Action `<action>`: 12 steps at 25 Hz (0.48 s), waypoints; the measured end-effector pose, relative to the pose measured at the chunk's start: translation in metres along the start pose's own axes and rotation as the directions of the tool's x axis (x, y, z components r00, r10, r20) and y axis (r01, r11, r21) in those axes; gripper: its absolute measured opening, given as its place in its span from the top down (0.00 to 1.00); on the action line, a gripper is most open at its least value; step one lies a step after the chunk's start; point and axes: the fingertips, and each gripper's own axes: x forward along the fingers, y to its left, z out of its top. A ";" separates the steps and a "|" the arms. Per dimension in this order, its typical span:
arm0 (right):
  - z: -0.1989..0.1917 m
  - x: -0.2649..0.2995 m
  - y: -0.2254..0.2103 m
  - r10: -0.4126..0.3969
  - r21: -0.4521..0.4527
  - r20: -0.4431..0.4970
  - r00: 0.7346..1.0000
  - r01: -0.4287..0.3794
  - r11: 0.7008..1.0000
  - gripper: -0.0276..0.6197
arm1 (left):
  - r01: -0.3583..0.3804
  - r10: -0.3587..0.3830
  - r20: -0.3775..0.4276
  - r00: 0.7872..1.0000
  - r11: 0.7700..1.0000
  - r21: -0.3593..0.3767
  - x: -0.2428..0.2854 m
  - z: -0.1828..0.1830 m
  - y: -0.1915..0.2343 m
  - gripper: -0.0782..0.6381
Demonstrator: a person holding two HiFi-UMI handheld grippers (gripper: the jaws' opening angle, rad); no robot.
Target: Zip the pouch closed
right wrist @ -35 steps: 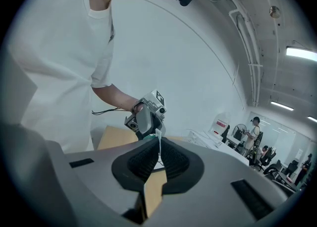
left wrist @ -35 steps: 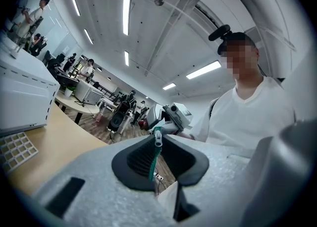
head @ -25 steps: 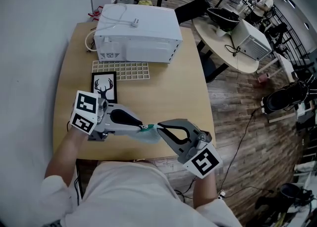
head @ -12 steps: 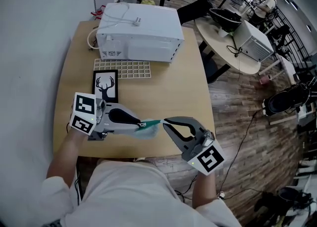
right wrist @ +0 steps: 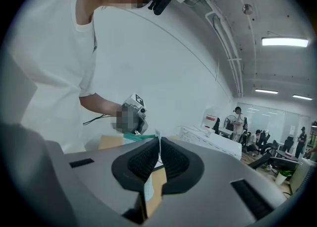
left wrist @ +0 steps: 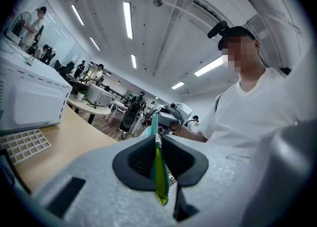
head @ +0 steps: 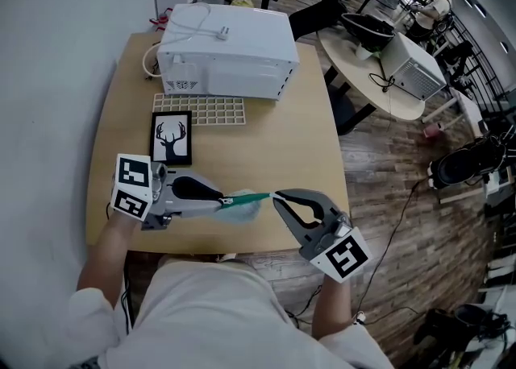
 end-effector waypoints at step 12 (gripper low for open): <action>-0.013 -0.017 0.000 -0.054 0.045 -0.005 0.999 0.055 0.997 0.94 | -0.015 0.016 -0.017 1.000 1.000 0.017 0.007 -0.006 -0.002 0.83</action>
